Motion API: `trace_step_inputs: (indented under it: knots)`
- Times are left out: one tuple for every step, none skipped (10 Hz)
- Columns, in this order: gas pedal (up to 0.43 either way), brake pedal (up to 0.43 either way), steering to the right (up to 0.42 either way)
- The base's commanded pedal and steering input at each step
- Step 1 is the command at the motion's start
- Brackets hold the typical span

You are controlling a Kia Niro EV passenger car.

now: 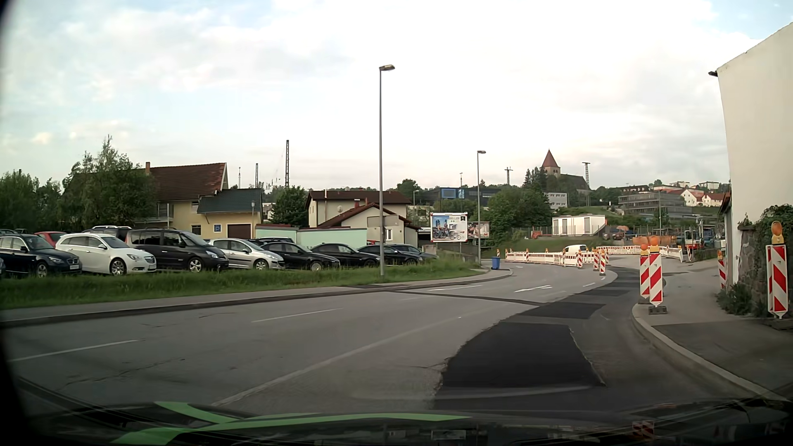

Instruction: Follow the waypoints while adhering to traffic rules and regulations

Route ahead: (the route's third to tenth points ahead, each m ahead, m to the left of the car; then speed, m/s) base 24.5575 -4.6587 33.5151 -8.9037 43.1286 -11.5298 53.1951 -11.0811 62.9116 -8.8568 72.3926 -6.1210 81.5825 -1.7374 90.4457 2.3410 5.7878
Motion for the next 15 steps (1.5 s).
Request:
trace_step_inputs:
  knots:
    - [0.059, 0.000, 0.120]
    - [0.059, 0.000, 0.128]
    - [0.059, 0.000, 0.136]
    - [0.059, 0.000, 0.143]
    - [0.059, 0.000, 0.143]
    - [0.067, 0.000, 0.143]
    - [0.067, 0.000, 0.144]
    - [0.067, 0.000, 0.142]
    - [0.067, 0.000, 0.141]
    - [0.067, 0.000, 0.139]
    - [0.067, 0.000, 0.135]
    - [0.067, 0.000, 0.130]
    - [0.067, 0.000, 0.122]
    - [0.067, 0.000, 0.121]
    - [0.059, 0.000, 0.121]
